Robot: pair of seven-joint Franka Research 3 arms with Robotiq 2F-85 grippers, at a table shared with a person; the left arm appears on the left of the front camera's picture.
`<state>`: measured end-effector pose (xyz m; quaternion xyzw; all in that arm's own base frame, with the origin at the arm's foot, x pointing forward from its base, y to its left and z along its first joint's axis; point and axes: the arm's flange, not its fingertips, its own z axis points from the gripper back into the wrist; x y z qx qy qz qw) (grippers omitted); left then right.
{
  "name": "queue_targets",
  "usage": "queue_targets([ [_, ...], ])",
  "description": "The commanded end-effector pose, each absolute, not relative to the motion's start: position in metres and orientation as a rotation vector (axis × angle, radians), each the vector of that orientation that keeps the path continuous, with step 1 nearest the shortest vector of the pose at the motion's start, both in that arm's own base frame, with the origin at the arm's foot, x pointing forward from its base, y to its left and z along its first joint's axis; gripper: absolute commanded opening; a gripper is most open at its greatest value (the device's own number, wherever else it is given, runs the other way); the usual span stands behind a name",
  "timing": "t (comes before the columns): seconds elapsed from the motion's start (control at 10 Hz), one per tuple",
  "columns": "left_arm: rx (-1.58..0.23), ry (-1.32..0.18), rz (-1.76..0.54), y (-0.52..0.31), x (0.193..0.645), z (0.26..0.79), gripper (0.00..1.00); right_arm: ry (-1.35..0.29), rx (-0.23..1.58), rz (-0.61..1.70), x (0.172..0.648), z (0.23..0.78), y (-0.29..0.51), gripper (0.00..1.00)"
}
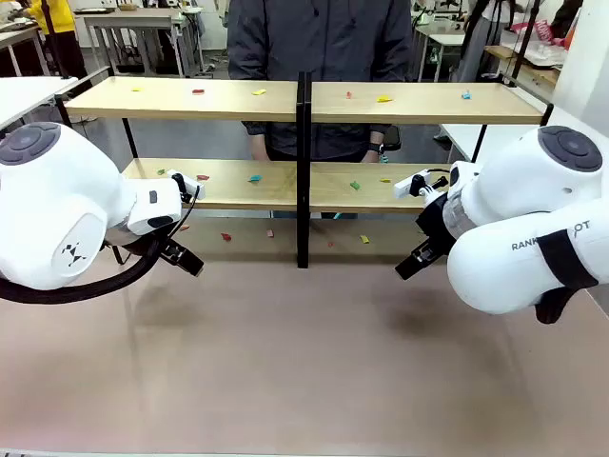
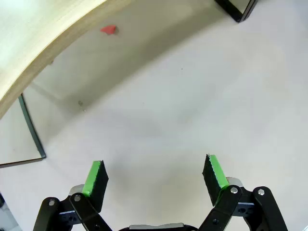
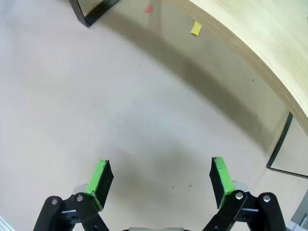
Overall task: Clean the shelves.
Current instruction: Pick up the Duster when the human hands it over.
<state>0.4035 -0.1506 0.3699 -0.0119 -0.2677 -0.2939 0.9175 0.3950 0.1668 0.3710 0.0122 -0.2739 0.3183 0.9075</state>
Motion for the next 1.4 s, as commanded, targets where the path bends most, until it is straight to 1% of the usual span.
queue_targets([
  [0.0, -0.024, -0.551, -0.605, -0.151, 0.403, 0.37, 1.0, -0.565, 0.025, 0.657, 0.395, 0.371, 0.167, 1.0],
  [0.9, -0.024, -0.551, -0.605, -0.151, 0.403, 0.37, 1.0, -0.565, 0.025, 0.658, 0.395, 0.371, 0.167, 1.0],
  [1.0, -0.025, -0.551, -0.604, -0.151, 0.404, 0.37, 1.0, -0.558, -0.024, 0.718, 0.392, 0.387, 0.17, 1.0],
  [1.2, -0.021, -0.682, -0.694, -0.123, 0.366, 0.435, 1.0, -0.64, -0.006, 0.752, 0.371, 0.453, 0.143, 1.0],
  [1.3, -0.002, -0.706, -0.732, -0.101, 0.341, 0.469, 1.0, -0.652, 0.005, 0.786, 0.354, 0.491, 0.123, 1.0],
])
